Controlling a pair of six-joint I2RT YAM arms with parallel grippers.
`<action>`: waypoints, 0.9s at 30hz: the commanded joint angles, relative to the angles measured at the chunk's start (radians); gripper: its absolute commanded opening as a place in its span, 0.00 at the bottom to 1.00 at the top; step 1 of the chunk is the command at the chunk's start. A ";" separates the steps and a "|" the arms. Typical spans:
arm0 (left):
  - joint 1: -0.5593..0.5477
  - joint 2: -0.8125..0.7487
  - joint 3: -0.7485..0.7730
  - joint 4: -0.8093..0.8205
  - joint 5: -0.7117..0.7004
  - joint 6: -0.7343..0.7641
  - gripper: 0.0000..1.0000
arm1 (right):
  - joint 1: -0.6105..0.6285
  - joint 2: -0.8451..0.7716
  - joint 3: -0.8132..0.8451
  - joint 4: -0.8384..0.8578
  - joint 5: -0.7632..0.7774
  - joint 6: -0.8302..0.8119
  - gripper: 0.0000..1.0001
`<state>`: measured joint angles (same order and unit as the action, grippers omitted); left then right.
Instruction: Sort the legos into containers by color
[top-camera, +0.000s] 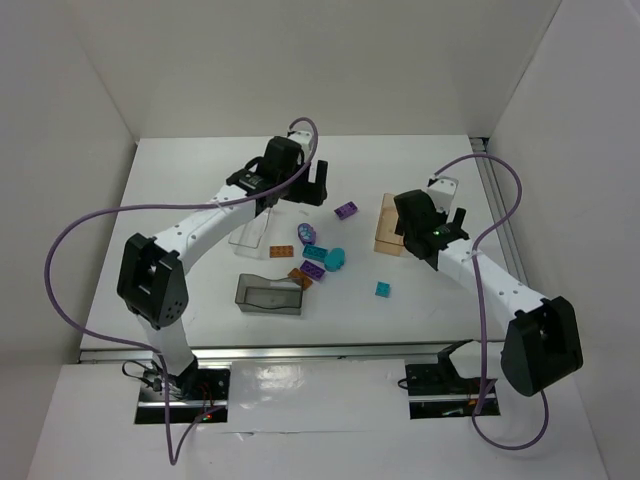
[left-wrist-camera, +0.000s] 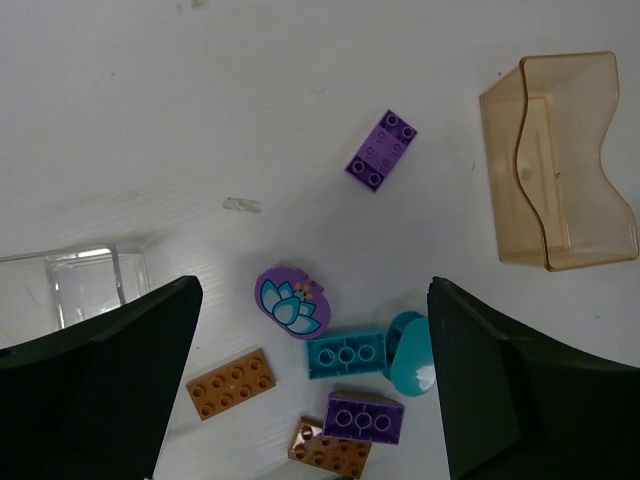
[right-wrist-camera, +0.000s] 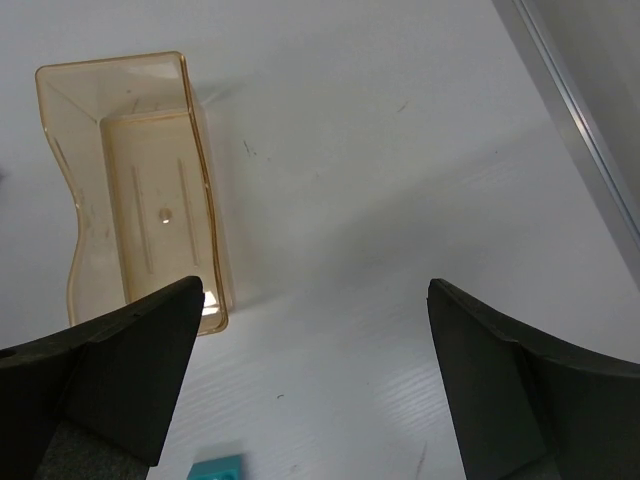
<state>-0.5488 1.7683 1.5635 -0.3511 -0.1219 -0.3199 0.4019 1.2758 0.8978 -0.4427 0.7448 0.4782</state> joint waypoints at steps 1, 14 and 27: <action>0.024 0.029 0.069 0.001 0.142 0.001 1.00 | 0.009 -0.033 0.035 -0.047 0.024 0.025 1.00; -0.013 0.299 0.257 -0.040 0.248 0.108 1.00 | 0.009 -0.168 -0.017 -0.079 -0.148 0.034 1.00; -0.068 0.654 0.619 -0.118 0.105 0.200 0.96 | 0.000 -0.354 -0.025 -0.145 -0.193 0.091 1.00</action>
<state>-0.6178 2.3798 2.1216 -0.4671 0.0254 -0.1589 0.4034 0.9527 0.8749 -0.5552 0.5591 0.5461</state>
